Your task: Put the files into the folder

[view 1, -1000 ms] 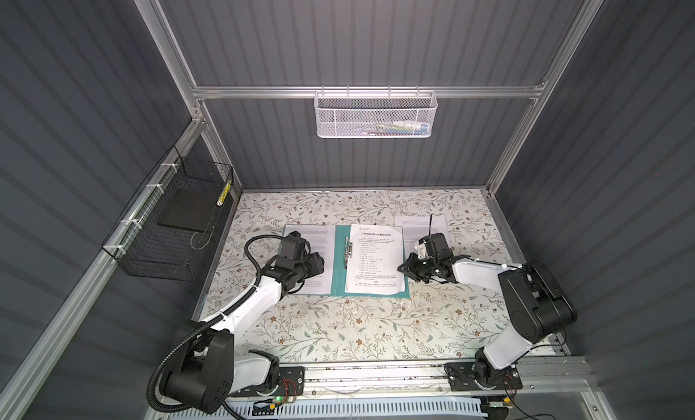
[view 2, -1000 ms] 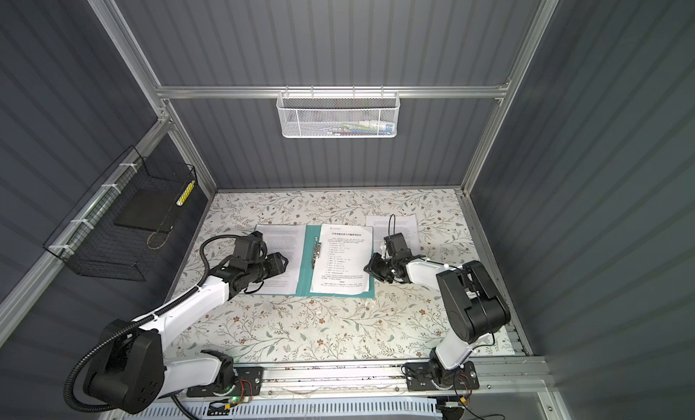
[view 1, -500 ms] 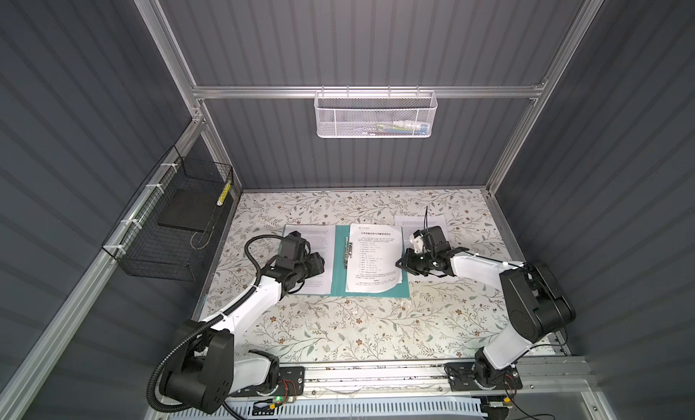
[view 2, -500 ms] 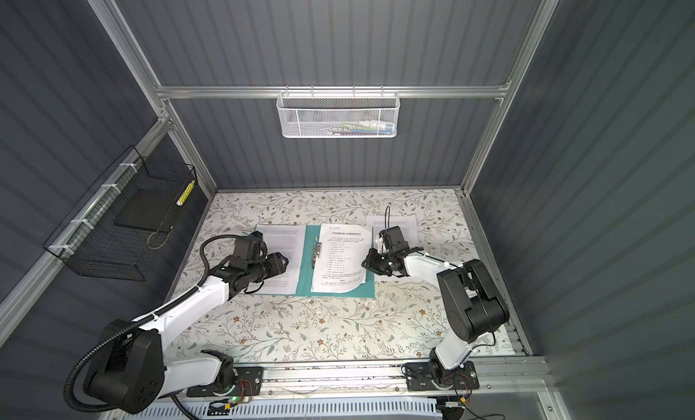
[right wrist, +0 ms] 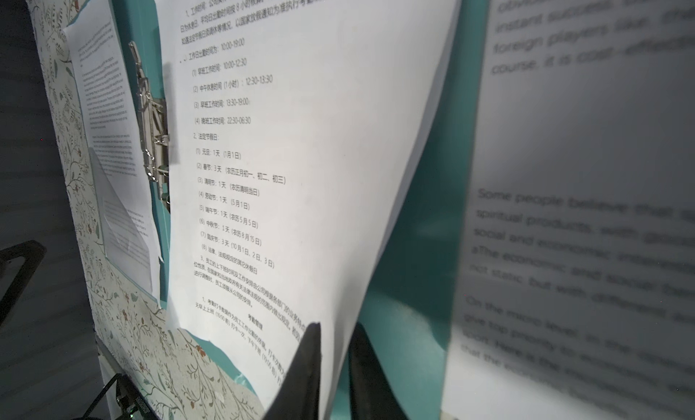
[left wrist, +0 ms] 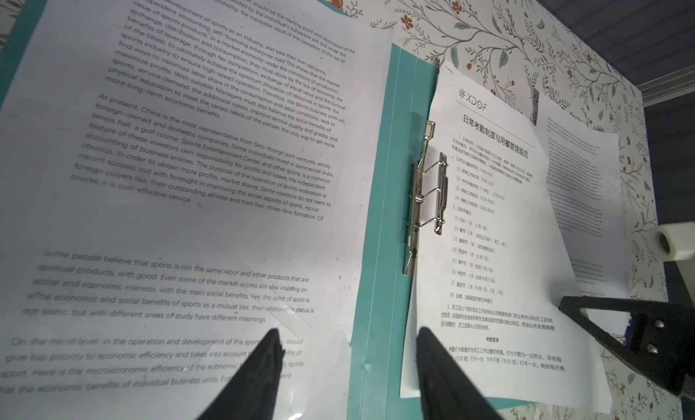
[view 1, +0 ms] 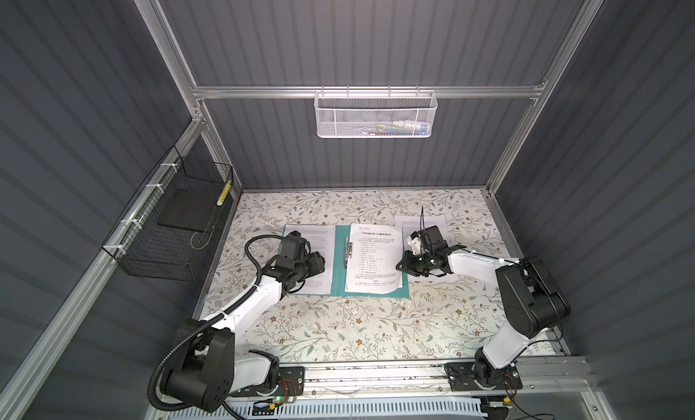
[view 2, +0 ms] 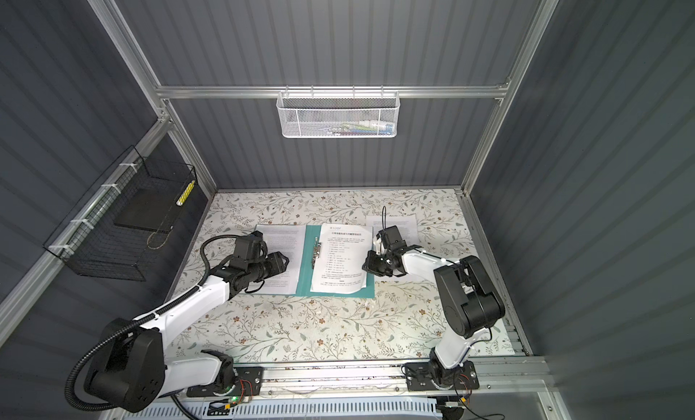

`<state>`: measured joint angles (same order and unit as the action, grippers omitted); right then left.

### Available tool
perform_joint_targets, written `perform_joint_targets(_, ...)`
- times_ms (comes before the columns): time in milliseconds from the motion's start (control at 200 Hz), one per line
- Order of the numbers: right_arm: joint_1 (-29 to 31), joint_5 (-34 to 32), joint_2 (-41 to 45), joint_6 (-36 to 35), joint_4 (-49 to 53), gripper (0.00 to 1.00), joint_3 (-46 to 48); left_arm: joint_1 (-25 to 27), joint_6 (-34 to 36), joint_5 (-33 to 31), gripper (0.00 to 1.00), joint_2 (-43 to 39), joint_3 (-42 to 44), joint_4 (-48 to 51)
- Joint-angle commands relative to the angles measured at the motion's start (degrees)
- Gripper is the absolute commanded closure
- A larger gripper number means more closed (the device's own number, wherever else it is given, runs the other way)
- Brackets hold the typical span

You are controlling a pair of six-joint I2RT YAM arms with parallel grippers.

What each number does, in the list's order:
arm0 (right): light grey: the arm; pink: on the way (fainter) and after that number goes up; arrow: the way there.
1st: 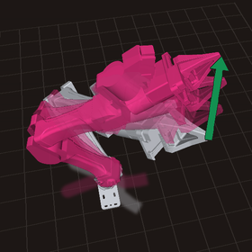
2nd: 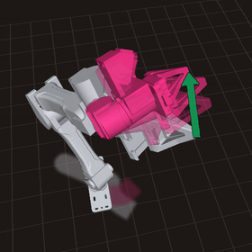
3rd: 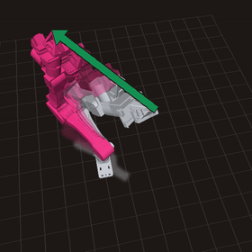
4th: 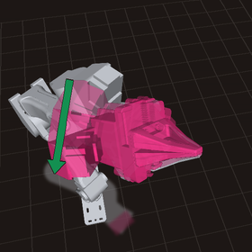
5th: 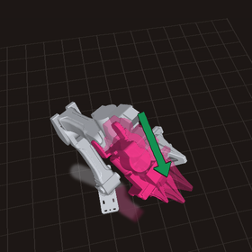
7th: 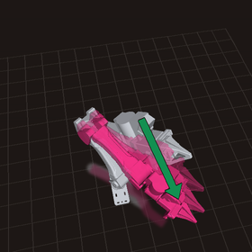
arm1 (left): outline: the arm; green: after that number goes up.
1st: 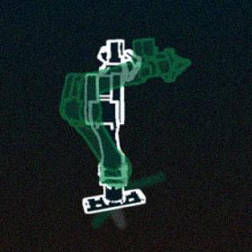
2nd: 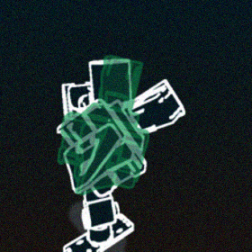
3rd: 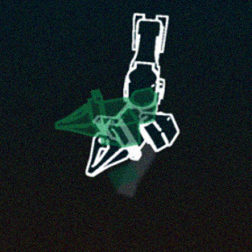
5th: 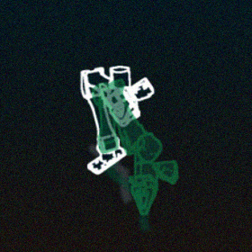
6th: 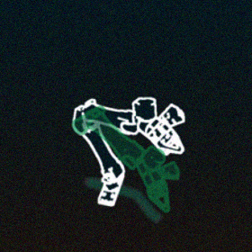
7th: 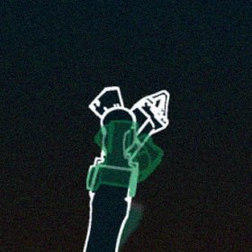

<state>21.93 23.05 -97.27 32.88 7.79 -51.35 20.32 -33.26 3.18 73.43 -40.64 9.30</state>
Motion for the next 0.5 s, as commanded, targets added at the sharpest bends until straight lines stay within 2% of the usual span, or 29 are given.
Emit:
perform_joint_targets(0, 0.3, -0.7, -0.8, -1.1, 0.9, 0.83, -1.1, -0.1, -0.7, 0.7, 0.41, -0.2, 0.8, -0.4)
perform_joint_targets(210, 0.3, -0.6, -0.1, -2.1, 1.1, 1.0, -0.3, 0.0, -0.7, 1.0, 0.41, 0.3, 0.7, -0.7)
perform_joint_targets(495, 0.3, 1.3, 1.3, -6.1, 1.5, 1.0, 0.2, 0.0, -1.0, 1.2, 0.41, 0.0, 1.0, -0.9)
